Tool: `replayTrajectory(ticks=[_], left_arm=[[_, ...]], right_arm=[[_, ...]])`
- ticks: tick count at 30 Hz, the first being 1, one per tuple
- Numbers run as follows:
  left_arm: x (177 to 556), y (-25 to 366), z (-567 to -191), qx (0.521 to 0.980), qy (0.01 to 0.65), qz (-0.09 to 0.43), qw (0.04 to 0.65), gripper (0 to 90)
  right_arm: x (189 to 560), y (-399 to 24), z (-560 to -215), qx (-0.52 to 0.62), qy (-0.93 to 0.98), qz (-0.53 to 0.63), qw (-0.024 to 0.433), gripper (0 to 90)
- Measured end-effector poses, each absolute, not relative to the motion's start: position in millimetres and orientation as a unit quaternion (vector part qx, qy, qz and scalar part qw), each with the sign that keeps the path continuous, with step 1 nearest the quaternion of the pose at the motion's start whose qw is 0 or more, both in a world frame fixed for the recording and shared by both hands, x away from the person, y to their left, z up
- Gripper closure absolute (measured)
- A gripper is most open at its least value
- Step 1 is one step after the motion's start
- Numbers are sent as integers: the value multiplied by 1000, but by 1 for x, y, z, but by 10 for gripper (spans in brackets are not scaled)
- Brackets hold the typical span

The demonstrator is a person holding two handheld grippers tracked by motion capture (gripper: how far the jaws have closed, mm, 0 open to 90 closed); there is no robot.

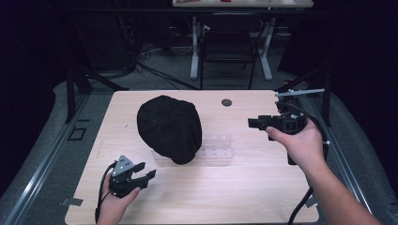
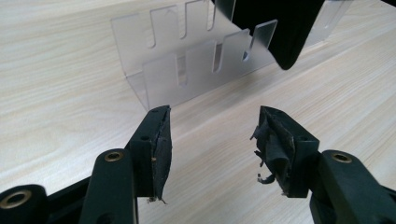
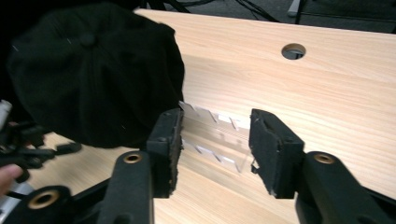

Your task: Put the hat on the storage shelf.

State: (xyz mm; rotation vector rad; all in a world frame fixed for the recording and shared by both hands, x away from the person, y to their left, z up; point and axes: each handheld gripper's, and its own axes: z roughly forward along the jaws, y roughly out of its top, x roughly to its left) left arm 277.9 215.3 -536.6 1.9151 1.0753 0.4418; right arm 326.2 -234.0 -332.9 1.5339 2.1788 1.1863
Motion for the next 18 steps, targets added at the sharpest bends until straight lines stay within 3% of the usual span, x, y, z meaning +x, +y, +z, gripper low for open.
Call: replayTrajectory(ticks=[10,18], left_arm=[[279,223,-546,764,447,175,432,437],[278,224,-549,767,448,176,425,437]], right_arm=[[305,-245,-372,513,752,387,147,442],[287,-255,-409,532,737,386,156,480]])
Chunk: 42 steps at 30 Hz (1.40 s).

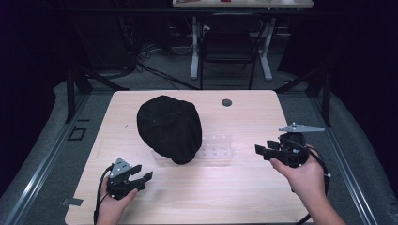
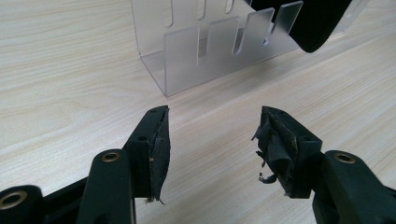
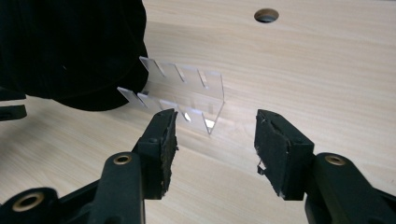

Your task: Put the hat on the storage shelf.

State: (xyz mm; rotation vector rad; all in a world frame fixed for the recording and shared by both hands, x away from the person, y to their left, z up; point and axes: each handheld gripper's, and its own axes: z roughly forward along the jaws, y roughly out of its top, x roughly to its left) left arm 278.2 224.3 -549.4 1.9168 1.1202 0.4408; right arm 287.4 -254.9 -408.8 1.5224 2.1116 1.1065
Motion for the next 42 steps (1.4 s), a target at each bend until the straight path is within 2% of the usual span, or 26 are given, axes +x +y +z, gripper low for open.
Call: replayTrajectory(ticks=[21,26,38,42], left_arm=[[278,228,-557,767,452,189,416,439],[278,227,-559,769,450,187,415,439],[277,223,-562,775,436,195,413,448],[277,222,-562,777,430,194,416,450]], right_arm=[[257,-260,-501,537,728,373,207,470],[253,-260,-515,539,721,382,209,472],[243,-257,-547,508,731,383,247,474],[244,-256,-554,510,735,380,234,474]])
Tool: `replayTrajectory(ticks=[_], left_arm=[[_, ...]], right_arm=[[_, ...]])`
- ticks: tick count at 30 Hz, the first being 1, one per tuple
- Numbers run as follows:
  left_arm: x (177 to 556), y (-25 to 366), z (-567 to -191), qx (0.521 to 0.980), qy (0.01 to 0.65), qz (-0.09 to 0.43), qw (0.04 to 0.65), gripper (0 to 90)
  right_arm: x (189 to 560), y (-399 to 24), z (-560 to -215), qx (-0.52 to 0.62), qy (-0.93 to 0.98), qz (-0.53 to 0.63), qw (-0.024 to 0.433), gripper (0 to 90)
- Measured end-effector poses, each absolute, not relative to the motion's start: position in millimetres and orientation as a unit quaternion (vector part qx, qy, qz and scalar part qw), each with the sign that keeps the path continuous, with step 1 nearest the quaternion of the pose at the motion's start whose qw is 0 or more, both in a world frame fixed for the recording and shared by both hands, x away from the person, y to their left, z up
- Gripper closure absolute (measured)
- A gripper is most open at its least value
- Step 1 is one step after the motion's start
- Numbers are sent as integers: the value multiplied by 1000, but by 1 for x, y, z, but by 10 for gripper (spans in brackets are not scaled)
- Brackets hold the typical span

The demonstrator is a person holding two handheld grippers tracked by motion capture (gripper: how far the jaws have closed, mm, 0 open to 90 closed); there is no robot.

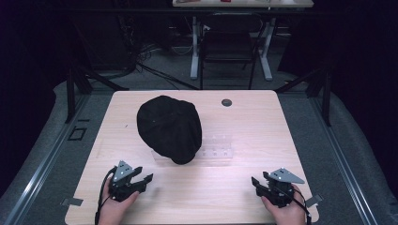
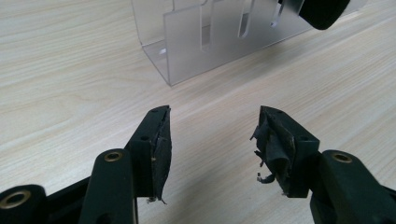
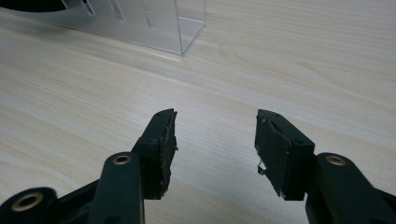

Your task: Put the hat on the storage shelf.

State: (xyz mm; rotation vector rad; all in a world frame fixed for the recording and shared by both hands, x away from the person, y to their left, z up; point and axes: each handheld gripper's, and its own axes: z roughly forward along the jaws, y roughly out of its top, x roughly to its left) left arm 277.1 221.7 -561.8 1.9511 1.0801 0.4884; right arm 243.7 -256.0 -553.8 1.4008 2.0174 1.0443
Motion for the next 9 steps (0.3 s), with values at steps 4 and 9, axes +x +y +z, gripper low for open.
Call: replayTrajectory(ticks=[4,9], left_arm=[[278,221,-562,776,430,195,418,450],[278,221,-562,774,430,199,420,450]], right_arm=[[245,-255,-559,509,735,385,229,473],[246,-256,-561,501,738,390,228,465]])
